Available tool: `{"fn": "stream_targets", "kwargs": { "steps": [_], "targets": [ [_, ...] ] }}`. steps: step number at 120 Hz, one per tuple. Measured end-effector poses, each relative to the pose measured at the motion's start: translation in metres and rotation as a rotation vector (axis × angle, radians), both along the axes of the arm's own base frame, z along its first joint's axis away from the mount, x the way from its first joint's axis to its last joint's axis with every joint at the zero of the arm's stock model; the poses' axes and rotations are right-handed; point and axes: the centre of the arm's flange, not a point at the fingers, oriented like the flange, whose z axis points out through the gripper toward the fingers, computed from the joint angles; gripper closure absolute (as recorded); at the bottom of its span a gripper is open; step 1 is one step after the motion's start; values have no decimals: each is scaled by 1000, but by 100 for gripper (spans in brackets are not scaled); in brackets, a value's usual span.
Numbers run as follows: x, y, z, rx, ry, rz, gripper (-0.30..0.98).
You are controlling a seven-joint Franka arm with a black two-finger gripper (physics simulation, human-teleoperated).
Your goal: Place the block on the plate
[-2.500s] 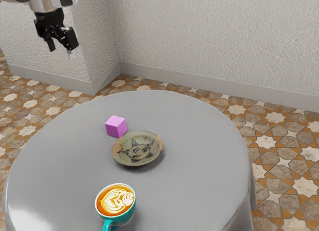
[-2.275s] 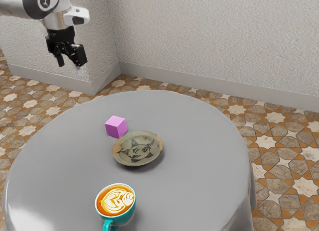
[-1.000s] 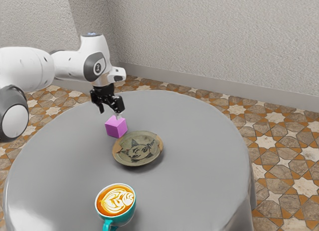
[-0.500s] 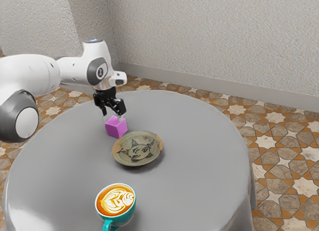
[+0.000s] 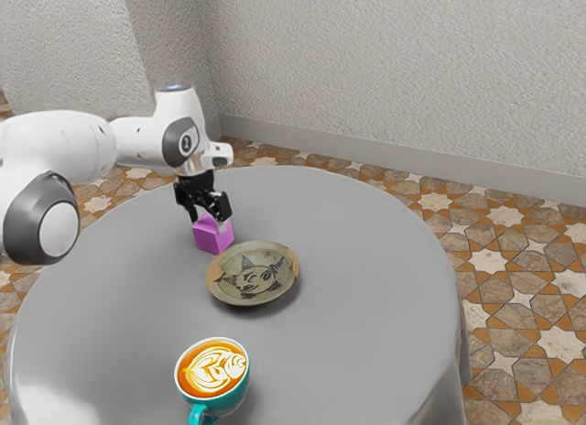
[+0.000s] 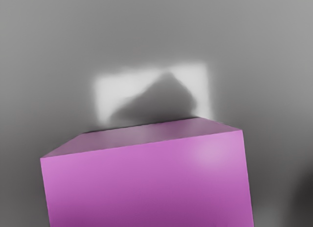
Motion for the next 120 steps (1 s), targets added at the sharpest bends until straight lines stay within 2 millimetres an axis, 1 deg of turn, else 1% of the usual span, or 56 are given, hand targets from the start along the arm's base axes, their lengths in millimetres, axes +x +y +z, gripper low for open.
{"fn": "stream_targets", "kwargs": {
  "steps": [28,47,55,78,120],
  "targets": [
    [5,-2,-14,-7,5,-14,0],
    [6,3,-24,-10,13,-14,0],
    [6,3,-28,-12,18,-16,3],
    [8,3,-31,-11,16,-23,20],
    [9,1,-25,-1,9,-31,24]
  ]
}}
